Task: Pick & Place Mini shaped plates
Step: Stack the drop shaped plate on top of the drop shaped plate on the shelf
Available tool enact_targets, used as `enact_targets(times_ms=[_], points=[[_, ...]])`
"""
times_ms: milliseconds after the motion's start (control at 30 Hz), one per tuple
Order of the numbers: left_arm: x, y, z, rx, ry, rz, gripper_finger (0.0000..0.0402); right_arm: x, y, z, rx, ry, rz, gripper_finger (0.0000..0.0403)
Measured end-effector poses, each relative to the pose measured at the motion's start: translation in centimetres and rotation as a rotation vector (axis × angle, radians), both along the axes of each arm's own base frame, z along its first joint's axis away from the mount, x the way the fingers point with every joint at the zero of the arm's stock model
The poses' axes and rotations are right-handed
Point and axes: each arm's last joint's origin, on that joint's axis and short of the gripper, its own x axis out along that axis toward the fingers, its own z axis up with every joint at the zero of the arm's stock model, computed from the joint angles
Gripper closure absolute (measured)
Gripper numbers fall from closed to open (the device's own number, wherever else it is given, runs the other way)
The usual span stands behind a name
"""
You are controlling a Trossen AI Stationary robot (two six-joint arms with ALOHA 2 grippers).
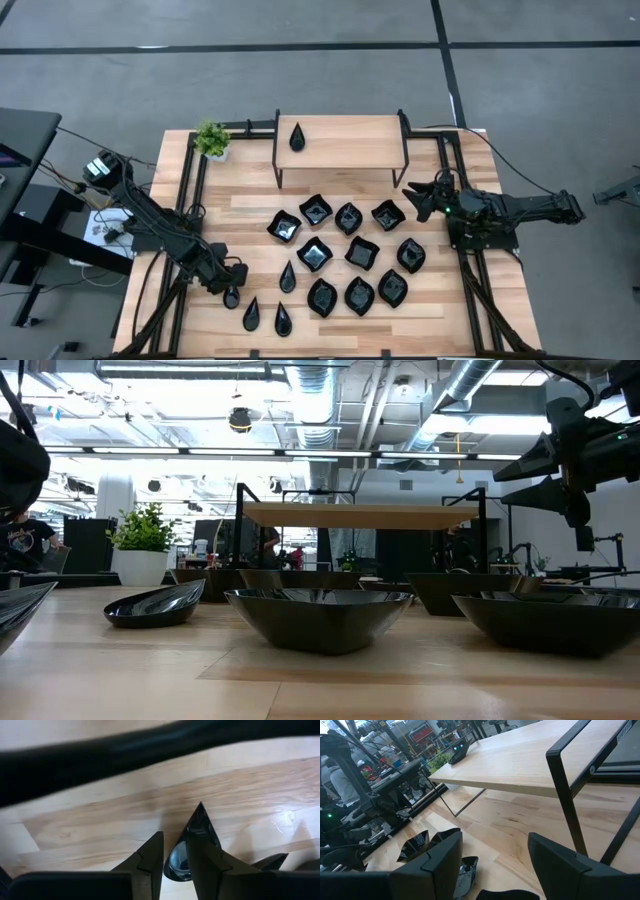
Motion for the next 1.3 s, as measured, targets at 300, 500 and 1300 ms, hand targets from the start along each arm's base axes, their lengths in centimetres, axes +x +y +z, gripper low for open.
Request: enact_targets(times_ms=[300, 500, 1300], points=[[0.20, -0.20, -0.72, 0.027, 0.018, -0.021, 0.0319, 0.00, 0.00, 0.00, 0.000, 0.000, 0.000, 0.0182], [0.27, -0.27, -0.84, 0.028, 0.018, -0.021, 0.0319, 0.00, 0.00, 0.00, 0.000, 0.000, 0.000, 0.0182], [0.61, -0.60, -0.66, -0.008, -0.018, -0.021, 0.0393, 0.00, 0.00, 0.00, 0.000, 0.000, 0.000, 0.0182]])
